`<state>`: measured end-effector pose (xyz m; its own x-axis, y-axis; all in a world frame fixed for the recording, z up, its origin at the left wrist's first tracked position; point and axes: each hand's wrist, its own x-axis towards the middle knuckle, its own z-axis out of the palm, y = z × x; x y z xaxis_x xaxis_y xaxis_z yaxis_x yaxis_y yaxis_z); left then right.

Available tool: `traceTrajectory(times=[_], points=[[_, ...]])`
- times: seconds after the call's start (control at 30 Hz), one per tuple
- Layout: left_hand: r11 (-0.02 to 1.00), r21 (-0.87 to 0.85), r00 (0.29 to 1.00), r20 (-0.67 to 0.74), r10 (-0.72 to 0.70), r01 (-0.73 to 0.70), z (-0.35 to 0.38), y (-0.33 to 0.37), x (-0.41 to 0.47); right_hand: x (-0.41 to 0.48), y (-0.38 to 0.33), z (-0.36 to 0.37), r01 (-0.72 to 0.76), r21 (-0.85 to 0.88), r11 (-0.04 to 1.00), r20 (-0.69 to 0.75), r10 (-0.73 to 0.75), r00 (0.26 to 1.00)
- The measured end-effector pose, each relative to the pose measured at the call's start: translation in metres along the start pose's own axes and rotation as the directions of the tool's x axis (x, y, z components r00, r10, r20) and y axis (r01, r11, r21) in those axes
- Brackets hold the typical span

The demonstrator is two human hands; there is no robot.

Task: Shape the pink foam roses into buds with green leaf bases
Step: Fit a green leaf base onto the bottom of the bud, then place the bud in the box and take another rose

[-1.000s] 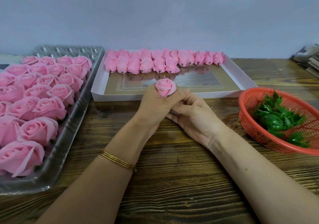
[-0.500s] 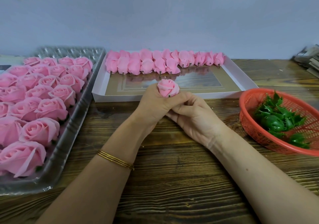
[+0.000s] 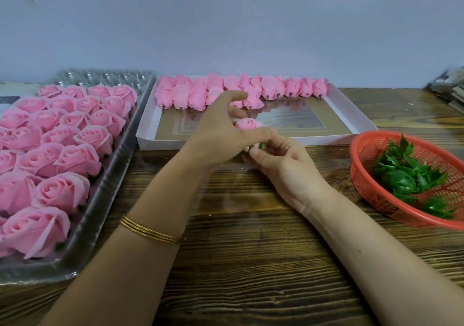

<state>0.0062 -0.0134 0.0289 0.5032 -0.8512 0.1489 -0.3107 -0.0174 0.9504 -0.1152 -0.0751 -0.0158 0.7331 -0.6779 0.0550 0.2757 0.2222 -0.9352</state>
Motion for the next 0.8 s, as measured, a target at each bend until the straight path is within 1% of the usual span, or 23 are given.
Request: traceTrajectory(times=[0.07,0.17,0.23,0.33,0.4,0.57,0.8], points=[[0.986,0.163,0.999,0.023,0.033,-0.037,-0.004,0.007,-0.002,-0.002,0.002,0.001,0.016,-0.110,0.994,-0.018,-0.018,1.000],[0.902,0.424,0.995,0.088,0.051,-0.084,-0.004,0.013,-0.003,-0.005,0.002,0.004,0.034,-0.225,0.974,-0.018,-0.039,0.999],[0.825,0.561,0.993,0.121,0.008,-0.075,-0.002,0.013,-0.005,-0.006,0.001,0.007,0.055,-0.274,0.960,-0.021,-0.063,0.998],[0.737,0.674,0.990,0.126,-0.060,-0.041,0.002,0.010,-0.006,-0.008,0.000,0.009,0.068,-0.307,0.949,-0.009,-0.074,0.997],[0.693,0.720,0.992,0.113,-0.064,-0.037,0.002,0.008,-0.006,-0.009,-0.001,0.010,0.077,-0.307,0.949,0.024,-0.073,0.997],[0.662,0.746,0.990,0.134,-0.044,-0.072,0.002,0.006,-0.006,-0.008,0.000,0.008,0.079,-0.290,0.954,0.034,-0.072,0.997],[0.676,0.728,0.990,0.137,0.019,-0.114,0.008,0.001,-0.005,-0.007,0.000,0.007,0.050,-0.268,0.962,-0.008,-0.054,0.998]])
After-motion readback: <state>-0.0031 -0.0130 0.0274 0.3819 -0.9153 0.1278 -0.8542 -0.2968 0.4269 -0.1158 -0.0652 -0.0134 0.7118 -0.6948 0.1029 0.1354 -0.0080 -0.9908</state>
